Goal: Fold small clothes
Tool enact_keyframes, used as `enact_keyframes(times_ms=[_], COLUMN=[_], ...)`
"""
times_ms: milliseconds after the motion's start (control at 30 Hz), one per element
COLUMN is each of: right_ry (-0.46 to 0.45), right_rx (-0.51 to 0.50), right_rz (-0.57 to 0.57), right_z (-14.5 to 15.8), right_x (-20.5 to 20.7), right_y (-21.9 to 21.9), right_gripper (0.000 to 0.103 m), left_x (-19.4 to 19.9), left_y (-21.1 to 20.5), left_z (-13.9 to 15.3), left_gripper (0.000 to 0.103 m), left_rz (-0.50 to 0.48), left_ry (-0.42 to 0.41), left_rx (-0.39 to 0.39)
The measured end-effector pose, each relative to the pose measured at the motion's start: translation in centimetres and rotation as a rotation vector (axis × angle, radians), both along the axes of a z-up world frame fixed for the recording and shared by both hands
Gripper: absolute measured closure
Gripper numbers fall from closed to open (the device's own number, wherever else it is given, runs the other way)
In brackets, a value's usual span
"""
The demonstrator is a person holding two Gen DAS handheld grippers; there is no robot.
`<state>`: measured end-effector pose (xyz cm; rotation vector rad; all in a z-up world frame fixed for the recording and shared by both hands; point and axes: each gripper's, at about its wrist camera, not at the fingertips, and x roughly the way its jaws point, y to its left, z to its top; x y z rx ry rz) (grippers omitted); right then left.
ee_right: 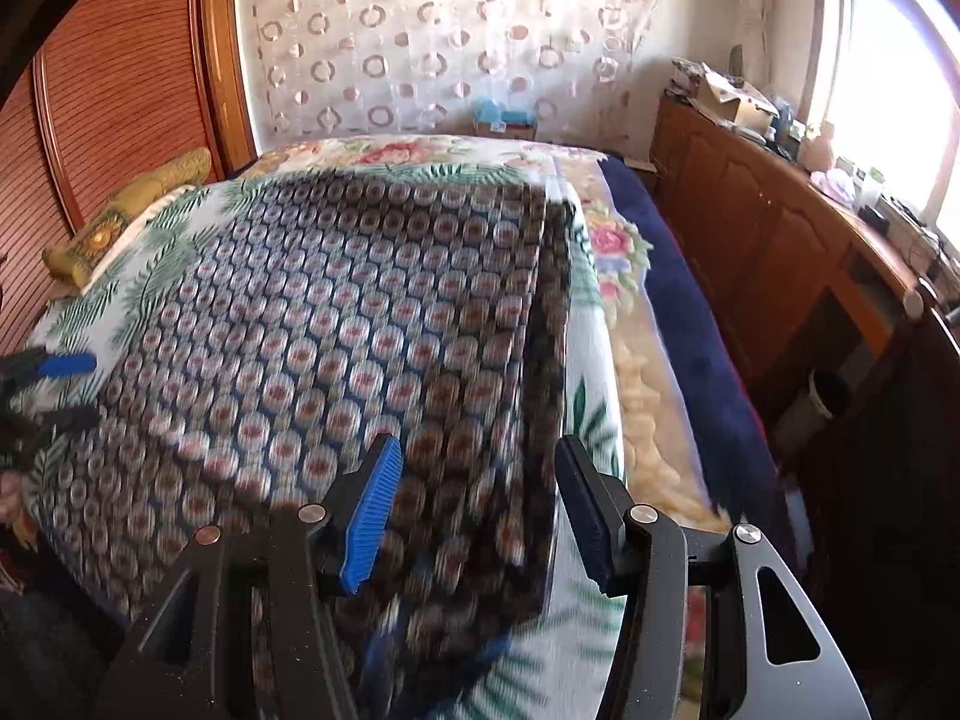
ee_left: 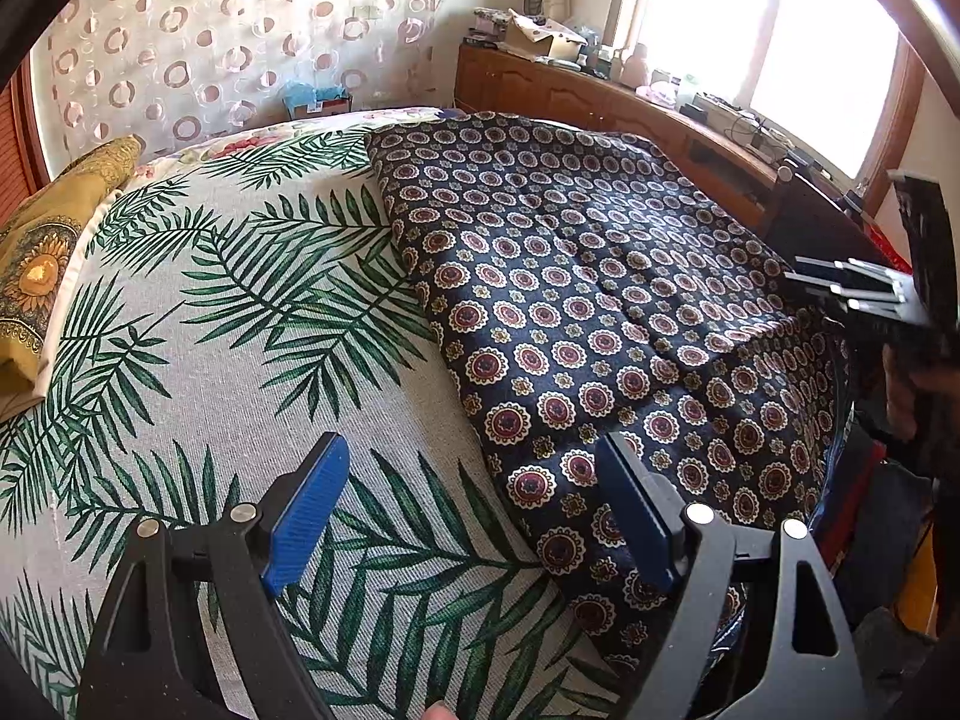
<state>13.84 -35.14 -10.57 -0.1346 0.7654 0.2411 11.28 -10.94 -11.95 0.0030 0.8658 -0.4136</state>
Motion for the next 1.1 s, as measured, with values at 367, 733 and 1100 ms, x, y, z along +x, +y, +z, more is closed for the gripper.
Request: enact_keyframes(times_ms=[367,733,1100], right_ry=[0.048,0.078,0.076], right_rx=[0.002,0.053,0.070], right_rz=[-0.044,-0.019,0.037], right_z=[-1.5,-1.6,-1.6], right_x=[-2.8,-5.2,-6.9], right_y=[-0.7,-1.5,-0.3], right_gripper=[0.047,0.047,0.089], left_x=[-1.1,-2.6,-4.1], left_y=[0.3,0.2,0.1], left_z=[0.5,0.1,0.0], left_gripper=[0.024,0.059,0.060], left_rz=[-0.038,-0.070,-0.111], left_ry=[-0.007,0.047,0.057], left_rx=[-0.035,-0.058,-0.072])
